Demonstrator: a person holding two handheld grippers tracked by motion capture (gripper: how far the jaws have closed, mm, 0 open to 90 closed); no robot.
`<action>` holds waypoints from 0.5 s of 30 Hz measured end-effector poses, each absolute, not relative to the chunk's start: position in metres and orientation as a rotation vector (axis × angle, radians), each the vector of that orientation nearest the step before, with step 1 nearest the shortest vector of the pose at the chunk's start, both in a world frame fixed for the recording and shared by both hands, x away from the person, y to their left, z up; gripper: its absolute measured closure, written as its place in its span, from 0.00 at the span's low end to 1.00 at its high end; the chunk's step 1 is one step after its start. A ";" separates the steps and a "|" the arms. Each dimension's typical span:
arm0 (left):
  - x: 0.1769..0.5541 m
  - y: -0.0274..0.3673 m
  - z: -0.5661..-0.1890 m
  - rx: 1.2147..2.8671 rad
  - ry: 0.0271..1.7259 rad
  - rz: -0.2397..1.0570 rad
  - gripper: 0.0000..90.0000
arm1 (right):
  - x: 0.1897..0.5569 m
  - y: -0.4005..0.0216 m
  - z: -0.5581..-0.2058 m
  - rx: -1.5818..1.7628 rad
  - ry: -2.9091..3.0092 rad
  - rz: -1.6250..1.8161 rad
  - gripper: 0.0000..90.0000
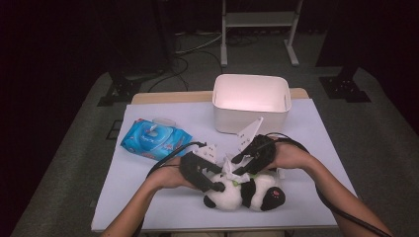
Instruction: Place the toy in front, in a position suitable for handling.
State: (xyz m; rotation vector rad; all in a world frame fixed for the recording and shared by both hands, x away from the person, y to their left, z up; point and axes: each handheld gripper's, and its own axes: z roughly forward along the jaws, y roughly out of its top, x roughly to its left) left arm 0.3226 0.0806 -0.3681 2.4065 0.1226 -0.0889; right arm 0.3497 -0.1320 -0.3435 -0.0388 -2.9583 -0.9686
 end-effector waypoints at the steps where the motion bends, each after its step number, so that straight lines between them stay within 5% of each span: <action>1: 0.322 0.081 -0.368 2.407 0.122 -0.091 0.46 | 0.350 -0.131 -0.344 -0.045 -2.954 -0.965 0.63; 15: 0.322 0.080 -0.369 2.399 0.121 -0.094 0.44 | 0.343 -0.137 -0.347 -0.022 -2.922 -1.012 0.92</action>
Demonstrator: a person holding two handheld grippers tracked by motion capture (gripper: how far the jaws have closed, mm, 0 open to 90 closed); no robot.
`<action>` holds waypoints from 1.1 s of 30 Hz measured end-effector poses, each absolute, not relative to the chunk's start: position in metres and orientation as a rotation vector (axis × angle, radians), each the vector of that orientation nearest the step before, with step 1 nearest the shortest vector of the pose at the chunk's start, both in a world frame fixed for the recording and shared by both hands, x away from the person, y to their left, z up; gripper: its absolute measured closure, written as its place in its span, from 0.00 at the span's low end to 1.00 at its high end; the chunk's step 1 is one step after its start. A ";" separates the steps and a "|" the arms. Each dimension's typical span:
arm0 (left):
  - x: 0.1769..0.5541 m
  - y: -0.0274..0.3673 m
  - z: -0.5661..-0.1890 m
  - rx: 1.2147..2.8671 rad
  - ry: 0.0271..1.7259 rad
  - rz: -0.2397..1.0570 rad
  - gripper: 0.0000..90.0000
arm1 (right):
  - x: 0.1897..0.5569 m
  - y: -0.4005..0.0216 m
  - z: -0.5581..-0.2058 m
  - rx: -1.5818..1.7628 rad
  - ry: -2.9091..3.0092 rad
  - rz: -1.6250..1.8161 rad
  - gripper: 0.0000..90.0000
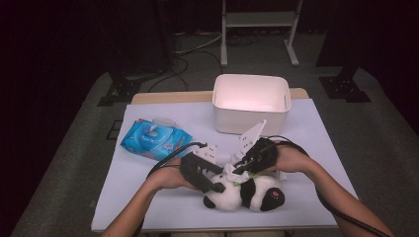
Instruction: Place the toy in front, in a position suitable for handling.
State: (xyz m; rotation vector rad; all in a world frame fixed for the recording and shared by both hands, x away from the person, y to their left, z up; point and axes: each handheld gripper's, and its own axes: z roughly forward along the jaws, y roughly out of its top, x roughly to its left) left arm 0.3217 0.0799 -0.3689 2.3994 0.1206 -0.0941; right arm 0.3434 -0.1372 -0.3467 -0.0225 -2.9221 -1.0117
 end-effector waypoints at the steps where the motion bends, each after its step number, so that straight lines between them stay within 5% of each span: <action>1: 0.322 0.080 -0.369 2.396 0.124 -0.096 0.44 | 0.343 -0.140 -0.346 -0.030 -2.920 -1.019 0.92; 24: 0.325 0.077 -0.366 2.436 0.121 -0.098 0.43 | 0.315 -0.254 -0.331 -0.310 -2.998 -1.034 0.93; 33: 0.325 0.076 -0.365 2.448 0.117 -0.097 0.43 | 0.314 -0.263 -0.341 -0.368 -3.049 -0.965 0.92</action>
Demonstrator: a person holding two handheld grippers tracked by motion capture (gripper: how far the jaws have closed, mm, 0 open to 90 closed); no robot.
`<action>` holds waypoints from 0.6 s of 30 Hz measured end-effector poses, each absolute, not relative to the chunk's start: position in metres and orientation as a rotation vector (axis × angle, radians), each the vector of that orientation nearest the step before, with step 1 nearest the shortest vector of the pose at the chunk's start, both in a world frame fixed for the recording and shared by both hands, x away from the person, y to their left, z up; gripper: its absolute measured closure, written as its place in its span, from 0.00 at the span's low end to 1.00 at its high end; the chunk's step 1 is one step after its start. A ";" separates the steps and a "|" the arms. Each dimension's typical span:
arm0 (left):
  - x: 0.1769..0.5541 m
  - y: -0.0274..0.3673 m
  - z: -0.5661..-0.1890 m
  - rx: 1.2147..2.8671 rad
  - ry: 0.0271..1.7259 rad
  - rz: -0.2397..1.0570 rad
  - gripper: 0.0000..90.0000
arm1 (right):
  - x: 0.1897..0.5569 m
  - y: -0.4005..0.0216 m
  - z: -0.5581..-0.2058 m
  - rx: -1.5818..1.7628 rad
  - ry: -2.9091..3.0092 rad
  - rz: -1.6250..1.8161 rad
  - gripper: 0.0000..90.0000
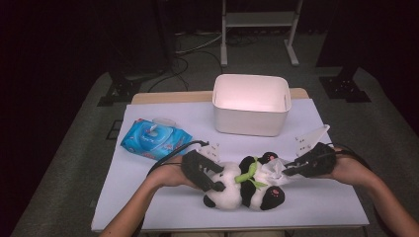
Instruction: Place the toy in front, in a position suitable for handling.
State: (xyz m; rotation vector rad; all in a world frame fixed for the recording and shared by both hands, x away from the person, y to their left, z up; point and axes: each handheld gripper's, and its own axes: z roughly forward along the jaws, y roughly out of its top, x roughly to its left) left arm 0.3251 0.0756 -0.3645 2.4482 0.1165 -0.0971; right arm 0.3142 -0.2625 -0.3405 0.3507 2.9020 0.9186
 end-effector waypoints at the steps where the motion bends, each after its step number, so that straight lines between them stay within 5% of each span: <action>1: 0.325 0.076 -0.365 2.447 0.117 -0.097 0.43 | 0.315 -0.261 -0.340 0.349 2.895 0.931 0.91; 18: 0.325 0.075 -0.366 2.449 0.132 -0.087 0.41 | 0.325 -0.225 -0.341 0.292 2.844 0.958 0.71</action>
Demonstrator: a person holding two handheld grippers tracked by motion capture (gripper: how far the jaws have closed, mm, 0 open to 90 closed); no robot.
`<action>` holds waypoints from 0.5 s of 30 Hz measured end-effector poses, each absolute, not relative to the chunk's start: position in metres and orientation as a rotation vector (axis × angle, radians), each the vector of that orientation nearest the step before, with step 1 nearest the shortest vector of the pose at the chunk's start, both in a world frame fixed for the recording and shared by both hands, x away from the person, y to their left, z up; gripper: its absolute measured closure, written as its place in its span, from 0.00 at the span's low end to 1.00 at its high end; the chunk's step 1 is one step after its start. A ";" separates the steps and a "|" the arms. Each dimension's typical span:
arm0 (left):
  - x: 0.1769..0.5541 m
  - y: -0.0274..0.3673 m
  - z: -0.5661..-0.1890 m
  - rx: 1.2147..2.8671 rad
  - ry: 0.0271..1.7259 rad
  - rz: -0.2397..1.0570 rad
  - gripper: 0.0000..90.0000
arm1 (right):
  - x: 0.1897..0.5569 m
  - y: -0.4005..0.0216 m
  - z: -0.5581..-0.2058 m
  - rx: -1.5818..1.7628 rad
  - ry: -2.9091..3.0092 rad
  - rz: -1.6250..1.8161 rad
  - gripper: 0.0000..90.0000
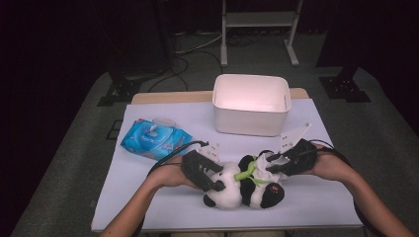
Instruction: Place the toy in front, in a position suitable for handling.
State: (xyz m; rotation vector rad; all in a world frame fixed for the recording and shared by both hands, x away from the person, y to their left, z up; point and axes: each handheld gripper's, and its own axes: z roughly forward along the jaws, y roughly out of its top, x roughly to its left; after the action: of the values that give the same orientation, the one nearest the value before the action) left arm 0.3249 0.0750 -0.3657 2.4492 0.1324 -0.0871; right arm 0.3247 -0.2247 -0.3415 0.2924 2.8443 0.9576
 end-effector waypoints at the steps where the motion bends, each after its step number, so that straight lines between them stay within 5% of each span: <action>1: 0.325 0.074 -0.366 2.451 0.128 -0.084 0.41 | 0.325 -0.224 -0.342 0.289 2.849 0.965 0.71; 10: 0.323 0.073 -0.365 2.456 0.116 -0.078 0.40 | 0.331 -0.208 -0.356 0.341 2.973 0.919 0.75; 15: 0.324 0.077 -0.363 2.451 0.140 -0.056 0.30 | 0.327 -0.207 -0.360 0.320 2.995 0.905 0.81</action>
State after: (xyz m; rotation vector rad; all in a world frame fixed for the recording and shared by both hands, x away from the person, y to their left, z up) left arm 0.3242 0.0767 -0.3626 2.4507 0.1401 -0.0562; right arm 0.3272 -0.2066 -0.3603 0.3200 2.9946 0.9052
